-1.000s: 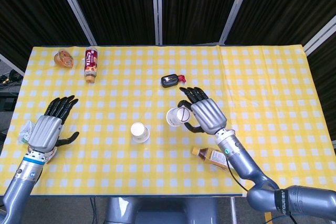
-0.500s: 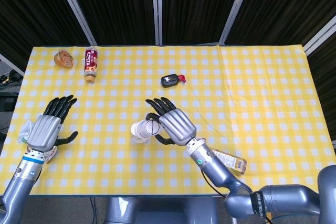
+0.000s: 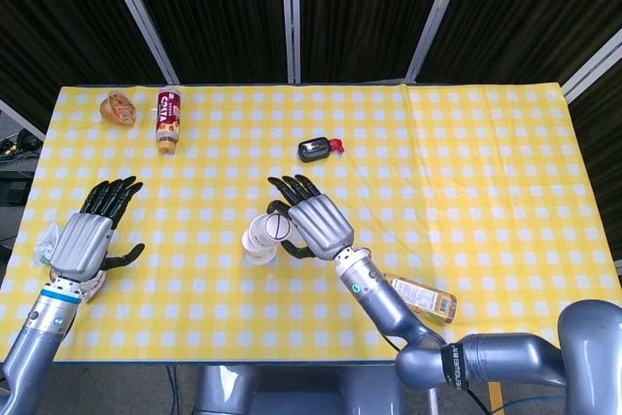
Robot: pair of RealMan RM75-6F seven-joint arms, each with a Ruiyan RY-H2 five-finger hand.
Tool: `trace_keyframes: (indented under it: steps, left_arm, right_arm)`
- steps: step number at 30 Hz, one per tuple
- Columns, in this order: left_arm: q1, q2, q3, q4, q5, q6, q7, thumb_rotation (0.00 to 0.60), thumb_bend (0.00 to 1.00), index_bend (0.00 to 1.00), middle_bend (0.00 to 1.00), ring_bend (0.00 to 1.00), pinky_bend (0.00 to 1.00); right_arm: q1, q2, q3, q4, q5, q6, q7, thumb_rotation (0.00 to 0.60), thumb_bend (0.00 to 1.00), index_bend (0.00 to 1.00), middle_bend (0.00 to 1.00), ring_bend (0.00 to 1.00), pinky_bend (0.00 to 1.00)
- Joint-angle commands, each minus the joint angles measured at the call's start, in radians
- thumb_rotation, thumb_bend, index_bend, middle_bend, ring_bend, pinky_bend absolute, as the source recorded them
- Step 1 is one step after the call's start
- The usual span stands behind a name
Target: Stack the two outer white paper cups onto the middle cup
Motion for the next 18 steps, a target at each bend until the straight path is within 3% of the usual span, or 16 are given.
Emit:
trace_keyframes:
  steps: [1,14,16,18]
  left_arm:
    - [0.001,0.000,0.000,-0.001,-0.001,0.000,0.003,0.600,0.28,0.00,0.00,0.00,0.00]
    - [0.001,0.004,-0.002,-0.001,-0.002,-0.005,-0.007,0.600,0.28,0.00,0.00,0.00,0.00]
    - [0.001,0.005,-0.002,-0.001,0.001,-0.004,-0.012,0.600,0.28,0.00,0.00,0.00,0.00]
    - [0.001,0.005,-0.002,0.000,0.003,-0.004,-0.013,0.600,0.28,0.00,0.00,0.00,0.00]
  right_arm:
    - [0.004,-0.008,0.000,0.005,0.006,-0.002,0.001,0.600,0.31,0.46,0.05,0.00,0.00]
    - [0.022,-0.061,-0.005,0.036,0.008,0.009,-0.010,0.600,0.29,0.46,0.04,0.00,0.00]
    - [0.027,-0.074,-0.002,0.047,0.005,0.011,-0.008,0.600,0.25,0.43,0.02,0.00,0.00]
    - [0.031,-0.085,-0.003,0.060,0.000,0.013,-0.012,0.600,0.19,0.31,0.00,0.00,0.00]
